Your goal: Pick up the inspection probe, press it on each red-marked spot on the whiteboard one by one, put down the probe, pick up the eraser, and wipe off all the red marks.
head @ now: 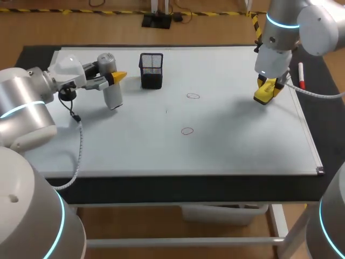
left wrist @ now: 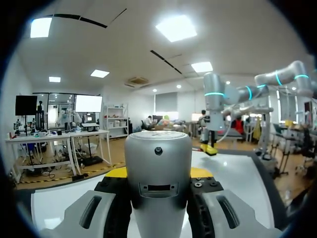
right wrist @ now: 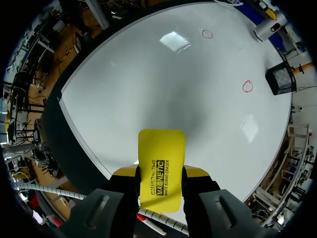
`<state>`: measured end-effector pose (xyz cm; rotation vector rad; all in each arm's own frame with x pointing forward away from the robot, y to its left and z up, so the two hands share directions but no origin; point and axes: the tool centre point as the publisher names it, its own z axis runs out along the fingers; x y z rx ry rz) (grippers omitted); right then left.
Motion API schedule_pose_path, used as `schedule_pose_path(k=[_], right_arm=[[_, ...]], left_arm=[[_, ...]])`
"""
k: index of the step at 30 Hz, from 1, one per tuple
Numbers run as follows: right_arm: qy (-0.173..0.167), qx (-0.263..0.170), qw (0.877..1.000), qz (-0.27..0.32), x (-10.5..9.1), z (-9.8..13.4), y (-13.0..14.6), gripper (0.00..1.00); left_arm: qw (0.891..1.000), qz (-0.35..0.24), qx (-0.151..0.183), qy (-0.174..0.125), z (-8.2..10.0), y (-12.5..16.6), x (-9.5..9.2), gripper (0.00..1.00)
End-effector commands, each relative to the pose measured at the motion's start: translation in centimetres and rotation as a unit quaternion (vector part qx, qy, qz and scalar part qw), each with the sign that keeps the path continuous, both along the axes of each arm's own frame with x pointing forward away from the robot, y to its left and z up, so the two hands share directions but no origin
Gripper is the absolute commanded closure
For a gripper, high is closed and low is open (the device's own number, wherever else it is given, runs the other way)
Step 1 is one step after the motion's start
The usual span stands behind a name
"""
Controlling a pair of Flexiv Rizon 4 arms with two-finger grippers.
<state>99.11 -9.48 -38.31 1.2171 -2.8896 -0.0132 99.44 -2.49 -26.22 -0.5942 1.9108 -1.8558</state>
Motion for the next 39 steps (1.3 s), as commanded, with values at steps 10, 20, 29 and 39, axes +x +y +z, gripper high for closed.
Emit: schedule_pose_path(k=[10, 20, 29, 39], right_arm=[[-0.001, -0.014, 0.998, 0.063, 1.2, 0.9, 4.8, 1.00], [-0.003, 0.002, 0.984, 0.177, 2.6, 0.2, 11.9, 1.00], [0.006, -0.006, 0.964, 0.267, 3.6, 0.1, 18.9, 1.00], [0.012, 0.000, 0.947, 0.322, 4.1, -0.5, 24.5, 1.00]], left_arm=[[1.000, 0.002, 0.000, -0.001, 0.1, 0.0, -0.1, 1.00], [1.000, 0.002, 0.000, -0.001, 0.1, 0.0, -0.1, 1.00], [1.000, 0.002, 0.000, -0.001, 0.1, 0.0, -0.1, 1.00], [1.000, 0.002, 0.000, -0.001, 0.1, 0.0, -0.1, 1.00]])
